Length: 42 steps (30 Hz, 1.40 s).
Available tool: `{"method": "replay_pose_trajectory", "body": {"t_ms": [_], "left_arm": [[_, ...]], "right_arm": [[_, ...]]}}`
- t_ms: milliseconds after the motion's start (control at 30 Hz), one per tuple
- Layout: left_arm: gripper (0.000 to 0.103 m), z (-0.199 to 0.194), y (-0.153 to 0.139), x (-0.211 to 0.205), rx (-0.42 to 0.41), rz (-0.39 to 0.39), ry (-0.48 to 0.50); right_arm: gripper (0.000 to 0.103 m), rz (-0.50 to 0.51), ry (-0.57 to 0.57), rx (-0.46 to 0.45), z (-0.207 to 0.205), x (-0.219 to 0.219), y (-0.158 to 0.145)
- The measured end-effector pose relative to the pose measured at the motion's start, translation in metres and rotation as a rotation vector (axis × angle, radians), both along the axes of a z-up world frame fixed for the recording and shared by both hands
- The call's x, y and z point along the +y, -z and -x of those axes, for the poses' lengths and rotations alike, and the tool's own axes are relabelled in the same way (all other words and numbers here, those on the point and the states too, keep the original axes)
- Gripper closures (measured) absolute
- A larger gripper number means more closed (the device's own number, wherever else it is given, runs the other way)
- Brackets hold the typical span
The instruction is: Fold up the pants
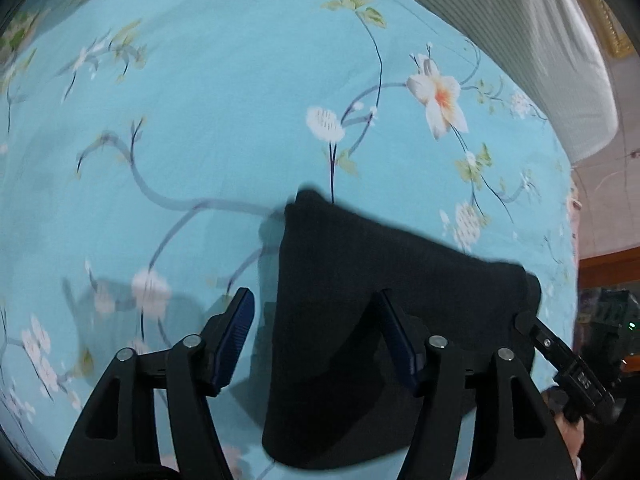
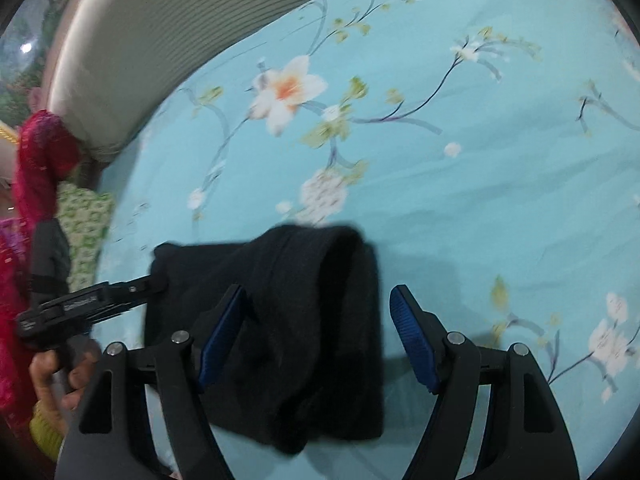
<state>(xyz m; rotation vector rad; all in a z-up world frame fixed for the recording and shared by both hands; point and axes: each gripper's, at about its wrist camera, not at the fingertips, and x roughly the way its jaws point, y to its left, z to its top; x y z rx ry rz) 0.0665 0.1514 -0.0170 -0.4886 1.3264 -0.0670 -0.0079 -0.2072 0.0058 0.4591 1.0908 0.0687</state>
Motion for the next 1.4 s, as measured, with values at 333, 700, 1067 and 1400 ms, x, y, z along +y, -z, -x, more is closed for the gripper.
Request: {"method": "replay_pose_trajectory", "body": {"t_ms": [333,700,1067,1400], "left_arm": [[0.027,0.036,0.031,-0.015,0.058,0.033,0.062],[0.067,0.036,0.015,-0.020,-0.022,0.070,0.099],[0.074,0.040,-0.027,0.004,-0.121,0.075,0.049],[0.074,0.053,-0.055,0.060,-0.182,0.004,-0.051]], "right_arm": [[0.033,-0.099,-0.036,0.048,0.028,-0.008,0.032],[0.060,-0.159,-0.063,-0.004,0.031,-0.002,0.023],[0.061,-0.149,-0.124,-0.090,0.016,0.025,-0.011],[0.062,-0.172,-0.224,-0.132,-0.025,0.075,-0.026]]}}
